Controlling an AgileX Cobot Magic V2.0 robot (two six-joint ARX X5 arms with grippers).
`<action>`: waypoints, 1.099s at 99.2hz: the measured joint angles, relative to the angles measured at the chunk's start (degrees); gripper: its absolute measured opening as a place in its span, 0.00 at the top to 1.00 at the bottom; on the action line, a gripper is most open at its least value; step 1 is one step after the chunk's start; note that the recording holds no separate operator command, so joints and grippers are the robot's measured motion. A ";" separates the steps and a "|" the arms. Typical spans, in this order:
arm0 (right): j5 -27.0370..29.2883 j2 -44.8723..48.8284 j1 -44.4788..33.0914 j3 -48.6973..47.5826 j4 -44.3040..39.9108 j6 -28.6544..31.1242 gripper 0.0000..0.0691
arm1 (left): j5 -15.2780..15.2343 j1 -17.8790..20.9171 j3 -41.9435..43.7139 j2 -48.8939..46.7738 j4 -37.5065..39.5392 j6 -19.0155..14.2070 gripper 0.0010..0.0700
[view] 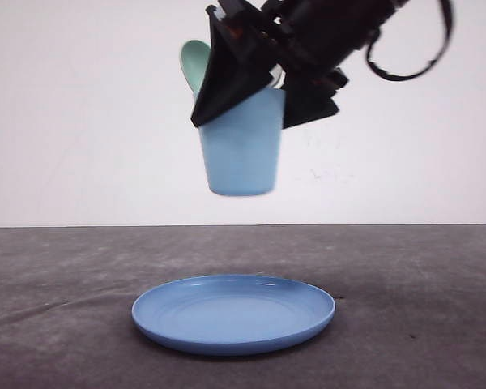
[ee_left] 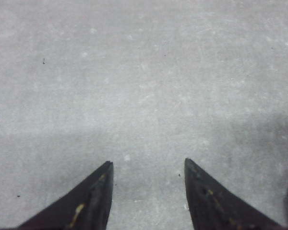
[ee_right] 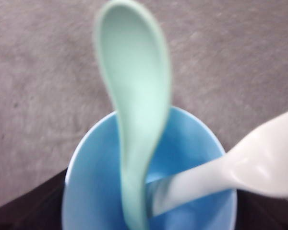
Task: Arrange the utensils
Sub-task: 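Lift the cup with the right gripper and carry it over the plate, then lower the cup onto the plate center and open the right gripper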
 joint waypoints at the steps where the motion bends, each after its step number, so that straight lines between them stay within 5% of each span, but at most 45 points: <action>1: 0.00 -0.26 0.20 -0.44 0.11 0.00 0.29 | 0.00 0.02 0.00 0.00 0.00 0.00 0.61; 47: 2.25 -3.87 4.74 -17.11 16.48 2.08 0.29 | 0.00 0.00 0.00 0.00 0.00 0.37 0.61; 109: 3.45 5.66 5.01 -17.79 26.73 2.14 0.29 | 0.00 0.02 0.00 0.00 -0.09 0.37 0.61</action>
